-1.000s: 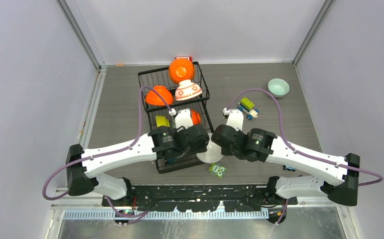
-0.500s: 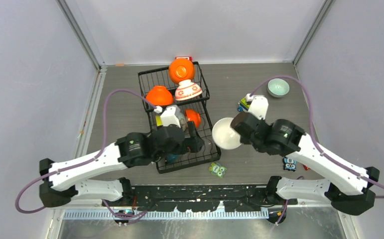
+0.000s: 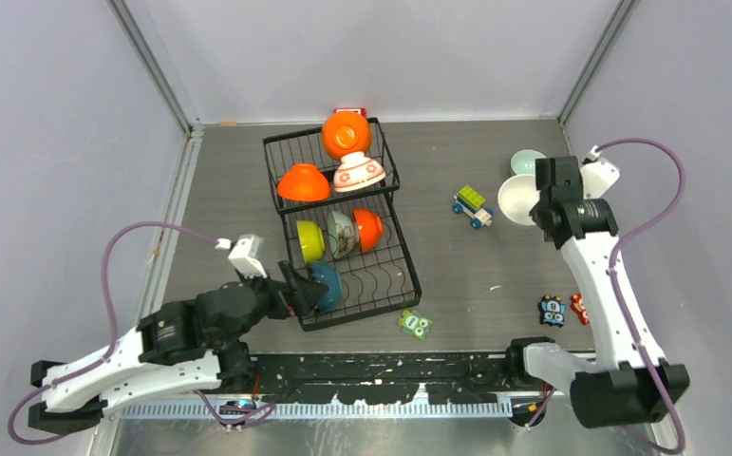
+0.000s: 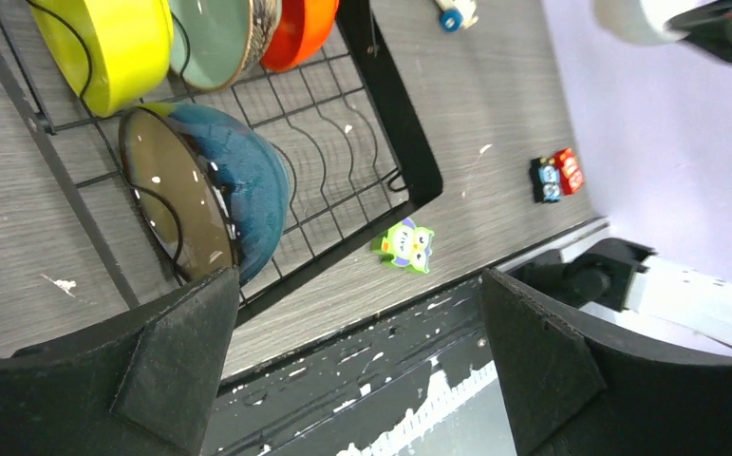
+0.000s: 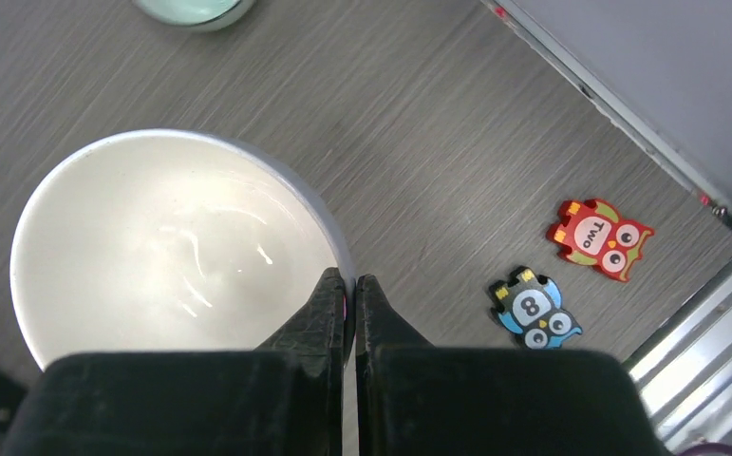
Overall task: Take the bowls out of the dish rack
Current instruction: Place the bowl at the center of the board.
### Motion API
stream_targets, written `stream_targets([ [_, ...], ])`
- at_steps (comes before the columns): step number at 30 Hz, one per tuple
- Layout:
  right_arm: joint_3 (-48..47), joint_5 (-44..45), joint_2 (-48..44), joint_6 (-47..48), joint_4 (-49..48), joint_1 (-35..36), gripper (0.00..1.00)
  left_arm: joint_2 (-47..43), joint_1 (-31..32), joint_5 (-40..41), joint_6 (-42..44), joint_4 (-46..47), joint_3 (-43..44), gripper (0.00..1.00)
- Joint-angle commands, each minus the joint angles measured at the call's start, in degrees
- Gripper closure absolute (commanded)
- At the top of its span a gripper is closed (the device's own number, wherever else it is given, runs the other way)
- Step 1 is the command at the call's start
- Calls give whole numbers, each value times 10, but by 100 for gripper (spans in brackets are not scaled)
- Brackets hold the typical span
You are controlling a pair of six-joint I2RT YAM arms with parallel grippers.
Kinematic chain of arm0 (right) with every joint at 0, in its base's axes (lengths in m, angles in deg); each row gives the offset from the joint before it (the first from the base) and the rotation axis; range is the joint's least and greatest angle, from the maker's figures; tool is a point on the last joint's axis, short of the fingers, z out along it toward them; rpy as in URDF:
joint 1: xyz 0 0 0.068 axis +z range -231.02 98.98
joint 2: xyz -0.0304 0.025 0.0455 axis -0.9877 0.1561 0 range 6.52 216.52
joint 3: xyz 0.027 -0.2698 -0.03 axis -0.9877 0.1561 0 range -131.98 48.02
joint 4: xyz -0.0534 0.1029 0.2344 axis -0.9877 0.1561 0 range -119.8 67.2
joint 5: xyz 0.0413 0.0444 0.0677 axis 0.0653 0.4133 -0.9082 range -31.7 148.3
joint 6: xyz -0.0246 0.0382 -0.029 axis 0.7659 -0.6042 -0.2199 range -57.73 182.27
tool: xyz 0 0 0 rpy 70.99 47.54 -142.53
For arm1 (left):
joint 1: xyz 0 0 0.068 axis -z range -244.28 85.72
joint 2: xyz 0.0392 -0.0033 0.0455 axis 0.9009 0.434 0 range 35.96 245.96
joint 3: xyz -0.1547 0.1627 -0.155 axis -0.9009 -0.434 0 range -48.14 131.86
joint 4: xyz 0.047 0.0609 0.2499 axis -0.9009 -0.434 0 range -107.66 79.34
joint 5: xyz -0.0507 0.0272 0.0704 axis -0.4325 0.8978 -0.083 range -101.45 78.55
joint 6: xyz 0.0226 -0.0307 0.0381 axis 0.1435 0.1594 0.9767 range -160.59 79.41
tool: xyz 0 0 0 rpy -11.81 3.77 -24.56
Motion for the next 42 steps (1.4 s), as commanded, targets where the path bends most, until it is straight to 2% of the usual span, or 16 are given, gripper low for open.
stream_targets([
  [1,21,-33,64,-79,-133,-97,99,-66,-1,36,6,-16,-12,0],
  [6,37,-61,163,-111,-184,-174,99,-100,-1,60,11,-52,-10,1],
  [11,26,-66,243,-69,-224,-189,99,-134,-1,74,26,-85,-6,1],
  [17,24,-106,302,-69,-258,-208,99,-166,-1,96,8,-129,-12,2],
  [30,27,-149,359,-51,-308,-246,99,-182,-1,94,-14,-131,-28,3],
  [37,31,-128,357,-41,-296,-246,99,-157,-1,88,-23,-125,-26,3],
  [42,41,-130,347,-39,-295,-246,83,-148,-1,79,-32,-117,-32,3],
])
